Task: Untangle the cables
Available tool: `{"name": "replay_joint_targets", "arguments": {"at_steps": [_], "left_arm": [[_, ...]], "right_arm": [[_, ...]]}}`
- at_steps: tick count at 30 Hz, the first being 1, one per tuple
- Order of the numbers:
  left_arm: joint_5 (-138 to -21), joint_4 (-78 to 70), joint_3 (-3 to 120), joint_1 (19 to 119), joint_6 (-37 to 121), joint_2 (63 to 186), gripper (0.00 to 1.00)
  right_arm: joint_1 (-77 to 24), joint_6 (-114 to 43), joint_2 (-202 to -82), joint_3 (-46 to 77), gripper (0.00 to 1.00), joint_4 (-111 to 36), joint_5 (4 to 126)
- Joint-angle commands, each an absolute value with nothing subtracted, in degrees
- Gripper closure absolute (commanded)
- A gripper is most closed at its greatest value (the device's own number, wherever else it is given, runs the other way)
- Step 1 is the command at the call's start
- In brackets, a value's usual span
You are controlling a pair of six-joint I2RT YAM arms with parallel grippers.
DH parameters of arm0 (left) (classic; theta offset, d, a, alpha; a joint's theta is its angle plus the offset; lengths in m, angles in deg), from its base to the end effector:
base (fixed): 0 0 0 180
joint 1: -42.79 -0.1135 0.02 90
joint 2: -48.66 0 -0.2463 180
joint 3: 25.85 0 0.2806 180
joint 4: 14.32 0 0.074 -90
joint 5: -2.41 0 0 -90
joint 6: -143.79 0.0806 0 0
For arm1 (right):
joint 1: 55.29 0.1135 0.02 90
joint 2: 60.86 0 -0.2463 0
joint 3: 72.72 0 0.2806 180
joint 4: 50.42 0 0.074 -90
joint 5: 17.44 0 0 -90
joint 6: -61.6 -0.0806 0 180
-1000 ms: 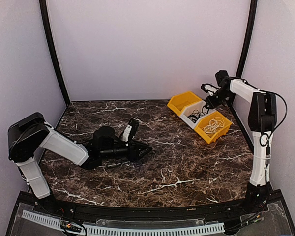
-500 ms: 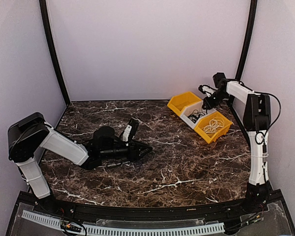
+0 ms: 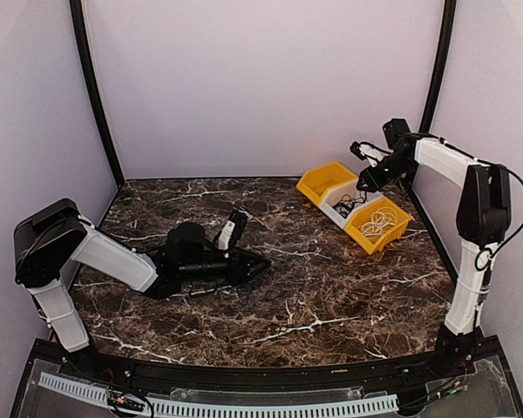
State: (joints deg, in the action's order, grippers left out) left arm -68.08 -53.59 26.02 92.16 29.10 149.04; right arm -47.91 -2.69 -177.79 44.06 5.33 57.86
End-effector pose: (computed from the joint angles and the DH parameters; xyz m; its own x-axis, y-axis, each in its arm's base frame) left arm 0.2389 -0.3198 0.1215 -0.4835 -0.0412 -0.8744 0.8013 0.3813 -0.4610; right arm 0.4906 0.0842 0.2065 -0.6248 -0.5040 -0.5963 -0.5953 0.8017 -0.0539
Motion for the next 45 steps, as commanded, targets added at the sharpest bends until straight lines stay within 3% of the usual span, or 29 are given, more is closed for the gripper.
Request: {"name": "replay_joint_targets", "arguments": {"at_steps": [1,11,16,18,20,23,27,35,45], "left_arm": [[-67.2,-52.6,27.5,92.4,29.5,148.1,0.62],[-67.0,-52.0,27.0,92.3,29.8,147.1,0.62],[-67.5,-51.8,26.7,92.3,30.1,146.7,0.62],[-67.5,-51.9,26.6,92.3,30.0,146.8,0.62],[-67.5,-52.0,26.6,92.4,30.0,146.9,0.62],[-67.6,-52.2,26.6,92.3,29.8,147.1,0.62],[-67.5,-52.6,26.6,92.4,29.4,147.5,0.62],[-68.2,-52.1,25.7,92.4,29.4,146.2,0.62],[-78.5,-39.3,26.9,92.3,35.3,138.0,0.60]], "right_arm": [[-43.1,1.7,-173.0,39.6,0.56,2.3,54.8],[-38.4,1.2,-180.0,45.5,0.49,3.8,62.1],[-37.9,1.4,-183.5,45.9,0.50,2.2,72.9],[-37.9,2.1,-184.0,44.9,0.55,0.6,76.9],[-38.2,2.5,-184.1,43.7,0.66,-1.1,78.2],[-38.7,2.4,-184.7,44.3,0.91,-1.4,77.4],[-39.0,2.2,-186.9,47.0,1.00,-1.2,77.2],[-40.0,1.3,-192.3,51.4,0.99,1.4,79.1],[-40.4,-0.1,-180.3,46.8,0.64,1.5,69.3]]}}
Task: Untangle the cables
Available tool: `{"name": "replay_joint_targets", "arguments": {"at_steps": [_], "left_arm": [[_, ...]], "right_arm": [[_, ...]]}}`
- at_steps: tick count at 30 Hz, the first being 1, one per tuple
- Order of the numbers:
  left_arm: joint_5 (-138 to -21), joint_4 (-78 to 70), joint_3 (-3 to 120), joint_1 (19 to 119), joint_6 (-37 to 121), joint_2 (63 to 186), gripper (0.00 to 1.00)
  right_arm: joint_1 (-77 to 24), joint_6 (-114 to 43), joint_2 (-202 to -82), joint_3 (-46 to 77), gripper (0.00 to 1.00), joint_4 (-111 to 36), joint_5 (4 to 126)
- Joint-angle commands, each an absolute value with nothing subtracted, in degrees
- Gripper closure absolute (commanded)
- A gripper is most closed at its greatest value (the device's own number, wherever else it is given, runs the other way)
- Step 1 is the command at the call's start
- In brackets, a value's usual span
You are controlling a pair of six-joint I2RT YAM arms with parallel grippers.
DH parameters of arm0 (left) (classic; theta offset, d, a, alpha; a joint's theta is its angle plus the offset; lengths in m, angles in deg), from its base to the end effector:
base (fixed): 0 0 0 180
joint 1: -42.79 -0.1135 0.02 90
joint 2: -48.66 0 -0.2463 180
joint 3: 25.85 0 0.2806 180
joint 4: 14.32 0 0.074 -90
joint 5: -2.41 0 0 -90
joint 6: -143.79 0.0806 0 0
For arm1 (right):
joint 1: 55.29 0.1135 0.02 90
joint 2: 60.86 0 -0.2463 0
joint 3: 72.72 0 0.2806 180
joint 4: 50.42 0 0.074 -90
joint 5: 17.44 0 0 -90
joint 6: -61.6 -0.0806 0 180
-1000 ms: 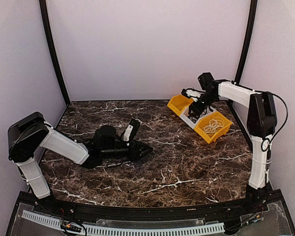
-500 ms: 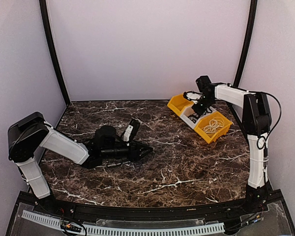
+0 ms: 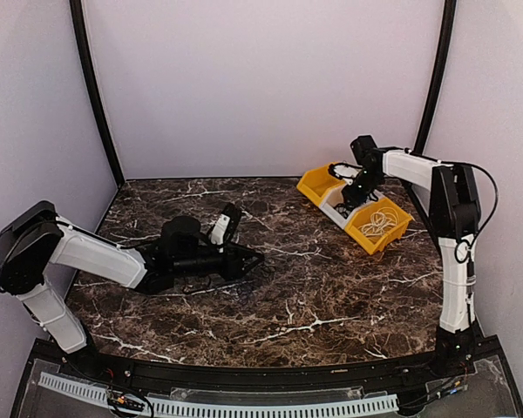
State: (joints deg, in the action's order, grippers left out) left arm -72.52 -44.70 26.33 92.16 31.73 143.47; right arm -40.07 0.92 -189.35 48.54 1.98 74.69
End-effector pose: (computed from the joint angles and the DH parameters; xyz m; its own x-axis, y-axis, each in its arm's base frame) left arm 0.2416 -0.3138 0.1367 -0.4654 -0.0145 -0.8850 0.7806 0.4645 -0.4182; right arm 0.5120 0.1362 0.1376 -0.6063 -0.6721 -0.4251 -0.6206 0.7341 -0.2755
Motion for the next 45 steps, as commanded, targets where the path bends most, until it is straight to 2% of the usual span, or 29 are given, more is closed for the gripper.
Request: {"name": "replay_joint_targets", "arguments": {"at_steps": [1,6,11,18,21,24,28,35,45], "left_arm": [[-80.4,-37.9,27.0,92.3,35.5,136.8,0.60],[-85.3,-30.3,30.0,92.3,35.6,134.6,0.57],[-89.3,-24.9,31.0,92.3,33.1,133.7,0.56],[-94.5,-19.1,30.2,92.2,28.6,133.4,0.55],[-95.9,-19.0,28.6,92.3,25.9,133.1,0.56],[-97.2,-19.2,27.9,92.2,23.8,133.1,0.56],[-98.4,-18.5,28.1,92.2,21.6,133.9,0.55],[-102.2,-16.0,29.2,92.1,15.6,135.7,0.56],[-103.0,-17.2,26.9,92.2,14.8,131.3,0.57]], "right_arm": [[-40.4,-0.2,-178.8,46.4,0.62,1.5,68.4],[-40.3,-0.7,-172.7,45.2,0.54,2.6,66.0],[-40.3,-0.2,-166.4,39.9,0.53,1.9,63.5],[-35.9,3.9,-157.2,26.4,0.54,-1.9,45.0],[-31.1,5.6,-156.2,19.9,0.55,-5.0,42.2],[-26.5,6.7,-158.9,17.5,0.56,-5.2,40.9],[-23.2,5.4,-165.0,20.0,0.59,-4.6,39.5],[-21.5,1.7,-180.4,33.1,0.62,-6.3,42.9],[-18.7,-0.1,-195.2,48.2,0.57,-3.3,38.0]]}}
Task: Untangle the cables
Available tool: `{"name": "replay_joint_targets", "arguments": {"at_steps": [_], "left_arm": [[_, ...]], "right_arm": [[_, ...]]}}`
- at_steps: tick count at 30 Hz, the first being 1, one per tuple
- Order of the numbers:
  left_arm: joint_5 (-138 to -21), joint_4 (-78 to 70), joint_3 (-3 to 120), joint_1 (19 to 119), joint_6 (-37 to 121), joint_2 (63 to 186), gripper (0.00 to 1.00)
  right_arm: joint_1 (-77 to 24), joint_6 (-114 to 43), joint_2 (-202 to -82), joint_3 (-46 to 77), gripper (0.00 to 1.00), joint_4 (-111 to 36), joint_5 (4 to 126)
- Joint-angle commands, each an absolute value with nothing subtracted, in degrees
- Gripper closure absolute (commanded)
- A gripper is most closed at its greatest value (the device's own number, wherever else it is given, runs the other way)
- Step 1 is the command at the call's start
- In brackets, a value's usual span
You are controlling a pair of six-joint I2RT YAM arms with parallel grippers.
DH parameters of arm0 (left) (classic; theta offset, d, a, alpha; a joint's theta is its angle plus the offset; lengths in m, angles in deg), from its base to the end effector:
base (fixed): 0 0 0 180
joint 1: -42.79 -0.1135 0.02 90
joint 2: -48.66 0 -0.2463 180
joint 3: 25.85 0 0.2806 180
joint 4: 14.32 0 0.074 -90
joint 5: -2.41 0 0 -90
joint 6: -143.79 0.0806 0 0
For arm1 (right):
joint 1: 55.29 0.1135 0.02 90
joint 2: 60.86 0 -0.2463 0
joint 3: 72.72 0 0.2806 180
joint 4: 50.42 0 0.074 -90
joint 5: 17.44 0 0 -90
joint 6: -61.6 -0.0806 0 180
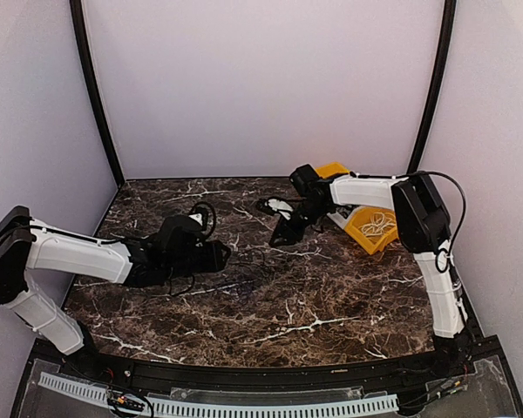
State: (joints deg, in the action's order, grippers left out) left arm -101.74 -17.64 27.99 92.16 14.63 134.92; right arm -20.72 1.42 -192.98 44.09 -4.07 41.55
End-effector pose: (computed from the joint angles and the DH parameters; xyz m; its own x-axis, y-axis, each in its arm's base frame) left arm 0.2583 -0.2708 0.1348 -0.6224 -0.2149 -0.7526 0.2628 0.8484 -0.4596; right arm 0.4077 0.3314 0.0962 -0.2868 -0.7152 -0.6373 -0.9570 0.2436 0.1573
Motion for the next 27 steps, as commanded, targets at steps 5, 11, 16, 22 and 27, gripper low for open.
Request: {"name": "replay_joint_targets", "arguments": {"at_steps": [5,11,16,22,27], "left_arm": [[-103.1,-15.4,27.1,92.1,16.0,129.7,0.57],[-103.1,-15.9,26.0,92.2,14.7,127.8,0.57],[-103.0,-17.3,24.8,92.2,15.0,127.4,0.57],[-99.8,-24.2,25.0,92.1,20.9,131.1,0.54],[-94.5,-33.6,26.2,92.2,27.7,135.5,0.52]], "right_arm": [[-16.9,-0.4,-198.4,50.5,0.57,-3.5,38.7],[-16.0,-0.7,-202.2,53.5,0.59,-2.7,39.6],[-15.9,-0.4,-202.1,53.9,0.88,-2.3,40.3],[-15.8,-1.9,-191.8,51.3,1.00,-1.2,38.1],[-15.2,-3.5,-182.6,48.2,1.00,-1.3,35.6]]}}
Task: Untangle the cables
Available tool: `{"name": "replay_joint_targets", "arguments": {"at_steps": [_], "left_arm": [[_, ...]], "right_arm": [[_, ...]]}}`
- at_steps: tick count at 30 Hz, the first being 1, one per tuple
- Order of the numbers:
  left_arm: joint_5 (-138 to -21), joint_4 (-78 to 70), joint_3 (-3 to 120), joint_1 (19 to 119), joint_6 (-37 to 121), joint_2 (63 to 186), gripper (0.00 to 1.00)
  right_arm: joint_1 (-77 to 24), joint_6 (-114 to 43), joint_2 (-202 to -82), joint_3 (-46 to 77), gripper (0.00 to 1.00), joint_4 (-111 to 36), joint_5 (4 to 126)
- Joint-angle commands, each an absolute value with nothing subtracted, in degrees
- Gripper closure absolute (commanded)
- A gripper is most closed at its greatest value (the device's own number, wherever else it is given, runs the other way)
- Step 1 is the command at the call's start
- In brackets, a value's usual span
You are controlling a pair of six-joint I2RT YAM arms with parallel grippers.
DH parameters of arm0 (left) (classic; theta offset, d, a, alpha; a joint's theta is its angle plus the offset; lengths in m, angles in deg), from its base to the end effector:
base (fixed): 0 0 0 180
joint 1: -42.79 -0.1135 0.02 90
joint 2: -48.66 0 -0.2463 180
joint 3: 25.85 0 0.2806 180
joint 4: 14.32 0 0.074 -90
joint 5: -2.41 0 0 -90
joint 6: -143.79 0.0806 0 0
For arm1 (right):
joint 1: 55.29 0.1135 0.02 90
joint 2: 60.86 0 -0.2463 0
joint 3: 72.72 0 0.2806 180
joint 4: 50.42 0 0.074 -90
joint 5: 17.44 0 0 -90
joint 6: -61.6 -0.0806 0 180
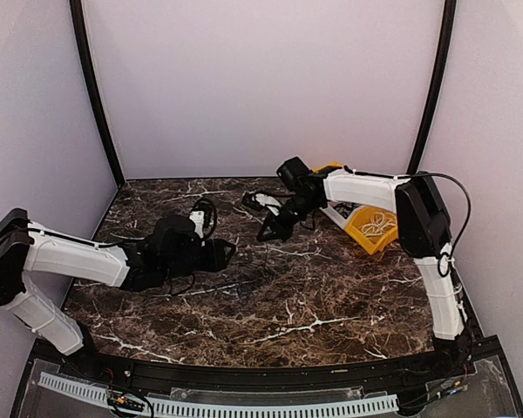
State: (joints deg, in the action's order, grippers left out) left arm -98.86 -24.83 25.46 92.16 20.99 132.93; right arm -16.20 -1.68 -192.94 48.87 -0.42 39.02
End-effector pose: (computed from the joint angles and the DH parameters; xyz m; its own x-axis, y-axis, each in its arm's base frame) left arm 0.2544 -0.2723 0.1475 -0.5485 -0.1766 -0.8173 0.3921 0.8090 -0.4379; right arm 0.3837 0.3691 0.1224 -0.2721 -0.7039 -0.6562 -0.9618 0.1778 0.2080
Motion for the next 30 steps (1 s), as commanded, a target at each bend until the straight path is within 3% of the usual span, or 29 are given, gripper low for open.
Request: {"name": "replay_joint_targets", "arguments": {"at_steps": [1,9,15,30], "left_arm": [[-93.6,-34.6,26.5,92.3,28.4,136.8,0.52],[-85.9,-44.9,30.5,92.3,33.6,144.2,0.52],[-80.9,-62.2,28.0,92.4,34.3,145.8,0.52],[-76.4,-65.9,28.4,92.5,30.2,148.2,0.53]], "right_arm": [[-15.2,-3.8,-181.1,47.9,1.00,-1.0,35.0],[-15.2,-6.6,-175.3,45.7,1.00,0.3,32.5],[-15.1,-7.7,-172.5,45.0,1.00,-0.4,32.4],[-15.2,-10.9,-172.8,48.1,1.00,-1.0,29.3]]}}
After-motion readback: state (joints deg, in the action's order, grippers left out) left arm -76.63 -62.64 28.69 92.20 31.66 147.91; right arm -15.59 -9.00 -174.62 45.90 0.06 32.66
